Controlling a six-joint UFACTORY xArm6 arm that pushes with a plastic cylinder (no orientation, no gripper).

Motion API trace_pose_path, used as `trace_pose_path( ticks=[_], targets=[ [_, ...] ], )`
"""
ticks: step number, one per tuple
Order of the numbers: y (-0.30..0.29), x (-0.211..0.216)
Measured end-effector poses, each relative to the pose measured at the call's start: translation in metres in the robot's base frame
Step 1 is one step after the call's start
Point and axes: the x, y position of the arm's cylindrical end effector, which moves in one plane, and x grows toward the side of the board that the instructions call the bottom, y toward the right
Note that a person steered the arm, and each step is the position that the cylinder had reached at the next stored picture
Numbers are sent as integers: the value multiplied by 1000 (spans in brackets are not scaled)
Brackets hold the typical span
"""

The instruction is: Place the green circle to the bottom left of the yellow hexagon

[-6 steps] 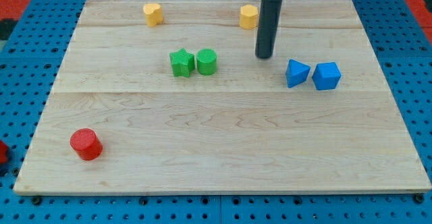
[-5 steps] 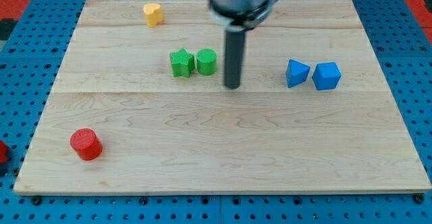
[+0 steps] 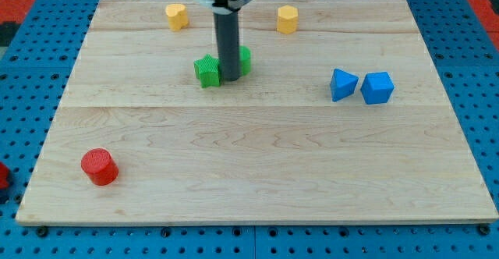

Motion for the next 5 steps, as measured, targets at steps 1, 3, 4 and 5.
trace_pose_path(
  ticks=[1,3,4,5],
  targets=[
    [41,-18],
    [-14,28],
    [-40,-3],
    [23,-23]
  ],
)
